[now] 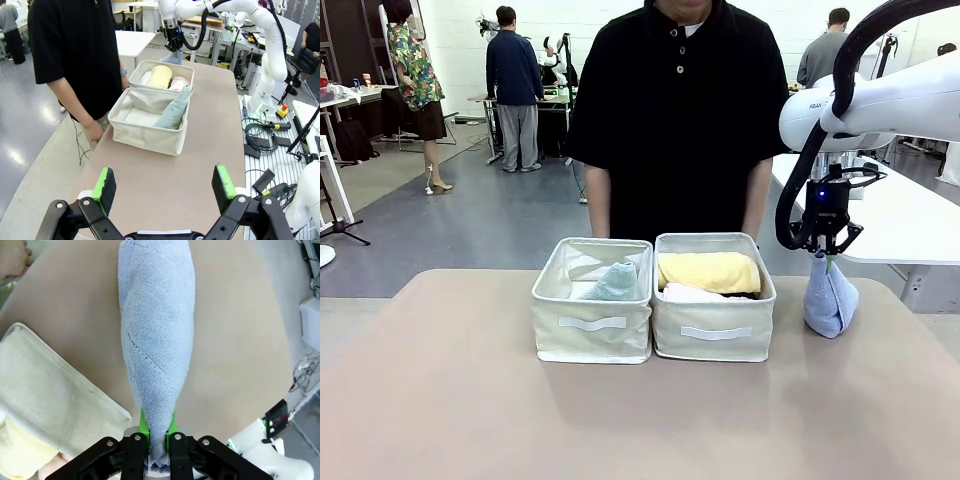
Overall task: Sort the towels based on their folding style.
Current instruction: Pick up another triangle-folded towel from the table and place it in the left Fabric basket.
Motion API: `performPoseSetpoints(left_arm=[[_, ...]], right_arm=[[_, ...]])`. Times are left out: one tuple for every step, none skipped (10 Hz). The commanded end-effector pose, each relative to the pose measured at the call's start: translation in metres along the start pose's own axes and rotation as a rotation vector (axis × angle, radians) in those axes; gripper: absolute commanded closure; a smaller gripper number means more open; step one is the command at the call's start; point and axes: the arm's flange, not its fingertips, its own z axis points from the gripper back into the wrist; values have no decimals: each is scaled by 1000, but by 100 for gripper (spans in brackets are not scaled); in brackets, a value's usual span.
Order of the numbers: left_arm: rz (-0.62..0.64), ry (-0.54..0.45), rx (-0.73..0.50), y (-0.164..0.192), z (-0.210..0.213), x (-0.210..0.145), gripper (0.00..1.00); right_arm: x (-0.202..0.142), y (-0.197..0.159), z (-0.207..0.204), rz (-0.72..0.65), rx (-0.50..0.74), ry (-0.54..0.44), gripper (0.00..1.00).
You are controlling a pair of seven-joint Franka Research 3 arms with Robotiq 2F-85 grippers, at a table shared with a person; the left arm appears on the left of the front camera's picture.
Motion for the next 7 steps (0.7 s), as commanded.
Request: performPoseSetpoints(left_arm=[[-2, -4, -6, -1, 2, 1, 0], [-2, -4, -6, -1, 2, 1, 0], [-2, -4, -6, -1, 2, 1, 0], [-2, -4, -6, -1, 2, 1, 0], [-2, -4, -6, -1, 2, 1, 0], [-2, -4, -6, -1, 2, 1, 0], [-2, -4, -6, -1, 2, 1, 0]], right_arm=[[-3, -4, 6, 15, -60, -16, 100], [-17, -14, 16, -23, -97, -45, 100], [-46, -38, 40, -85, -121, -48, 100], [-87, -73, 78, -39, -125, -93, 100], [-121, -106, 113, -9, -83, -131, 100], [-148, -137, 141, -17, -29, -172, 100], [-169, -164, 160, -23, 26, -158, 100]])
